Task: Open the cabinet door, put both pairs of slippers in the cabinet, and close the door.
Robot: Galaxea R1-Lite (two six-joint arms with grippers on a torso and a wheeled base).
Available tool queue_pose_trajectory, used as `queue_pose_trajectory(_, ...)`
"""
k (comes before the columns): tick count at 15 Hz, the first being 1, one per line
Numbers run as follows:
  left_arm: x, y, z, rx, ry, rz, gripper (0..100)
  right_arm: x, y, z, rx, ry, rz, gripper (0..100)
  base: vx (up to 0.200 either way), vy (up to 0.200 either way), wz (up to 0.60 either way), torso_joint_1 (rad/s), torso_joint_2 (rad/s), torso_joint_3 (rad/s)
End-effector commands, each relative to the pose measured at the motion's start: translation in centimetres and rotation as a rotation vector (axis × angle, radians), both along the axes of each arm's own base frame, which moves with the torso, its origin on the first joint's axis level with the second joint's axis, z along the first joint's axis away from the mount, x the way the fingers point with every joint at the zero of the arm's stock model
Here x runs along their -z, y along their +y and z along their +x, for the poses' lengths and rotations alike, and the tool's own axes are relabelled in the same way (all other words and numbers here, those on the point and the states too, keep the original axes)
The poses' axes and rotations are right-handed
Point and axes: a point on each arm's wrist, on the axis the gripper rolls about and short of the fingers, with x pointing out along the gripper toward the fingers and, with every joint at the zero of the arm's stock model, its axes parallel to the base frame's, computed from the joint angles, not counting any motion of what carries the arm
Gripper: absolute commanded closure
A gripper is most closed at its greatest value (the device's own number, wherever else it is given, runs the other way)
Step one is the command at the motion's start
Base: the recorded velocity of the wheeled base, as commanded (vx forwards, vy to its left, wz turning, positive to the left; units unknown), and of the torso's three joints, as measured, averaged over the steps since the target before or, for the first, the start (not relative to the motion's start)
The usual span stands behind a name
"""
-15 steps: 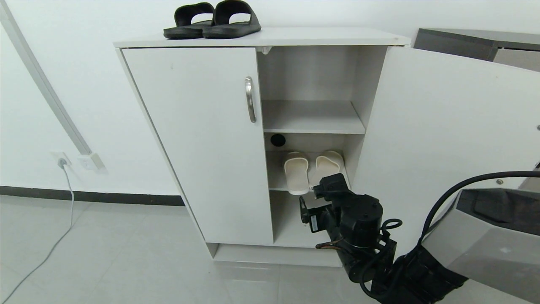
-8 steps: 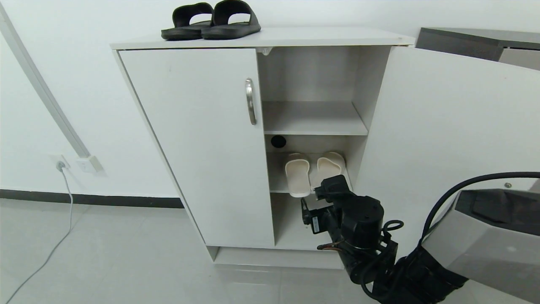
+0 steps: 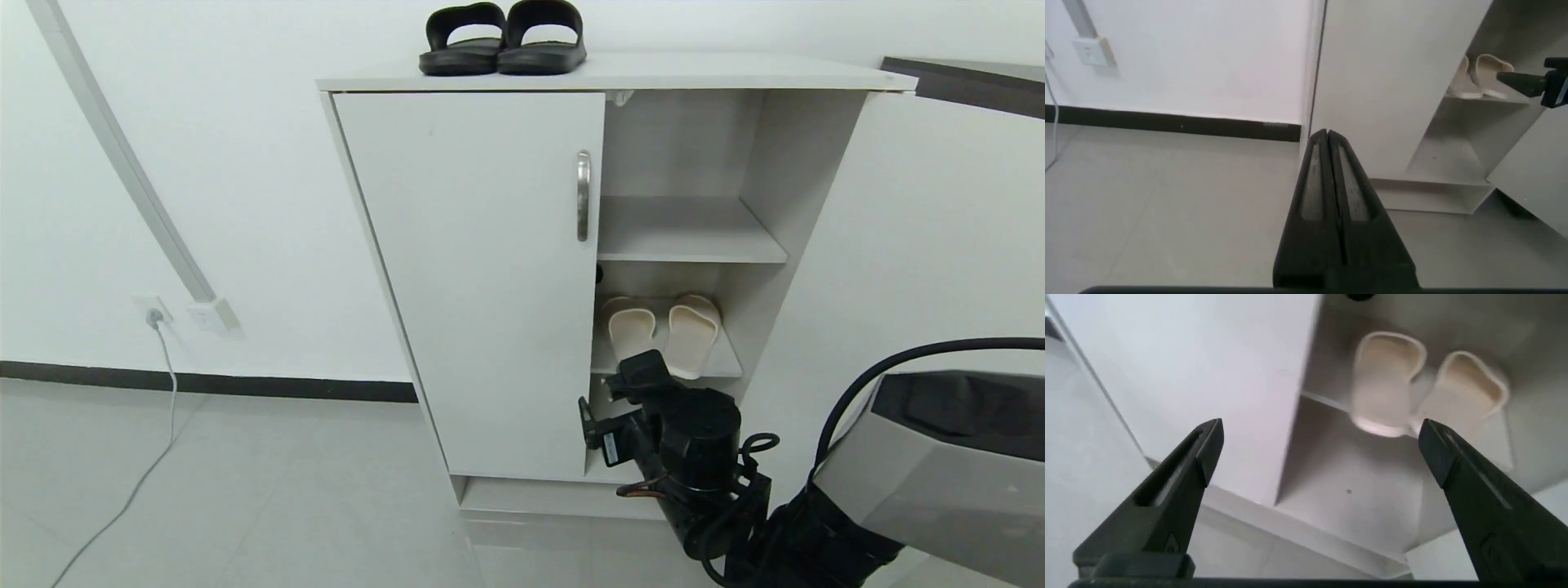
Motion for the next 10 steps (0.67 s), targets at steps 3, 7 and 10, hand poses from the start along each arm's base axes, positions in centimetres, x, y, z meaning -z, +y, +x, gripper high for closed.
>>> queue_pose_trajectory(3, 0.00, 0.00, 0.01, 0.000, 0.002, 0.000, 100, 0.41, -0.53, 0.18, 0.008, 0.010, -0.018, 0, 0.000, 0.200, 0.00, 0.005, 0.00, 0.005)
queue_pose_trajectory(7, 0.00, 0.00, 0.01, 0.000, 0.002, -0.001, 100, 0.45, -0.54, 0.16, 0.007, 0.012, -0.017, 0, 0.000, 0.200, 0.00, 0.000, 0.00, 0.002)
queue_pose_trajectory(10, 0.00, 0.00, 0.01, 0.000, 0.002, 0.000, 100, 0.55, -0.56, 0.15, 0.006, 0.014, -0.025, 0, 0.000, 0.067, 0.00, 0.002, 0.00, 0.002)
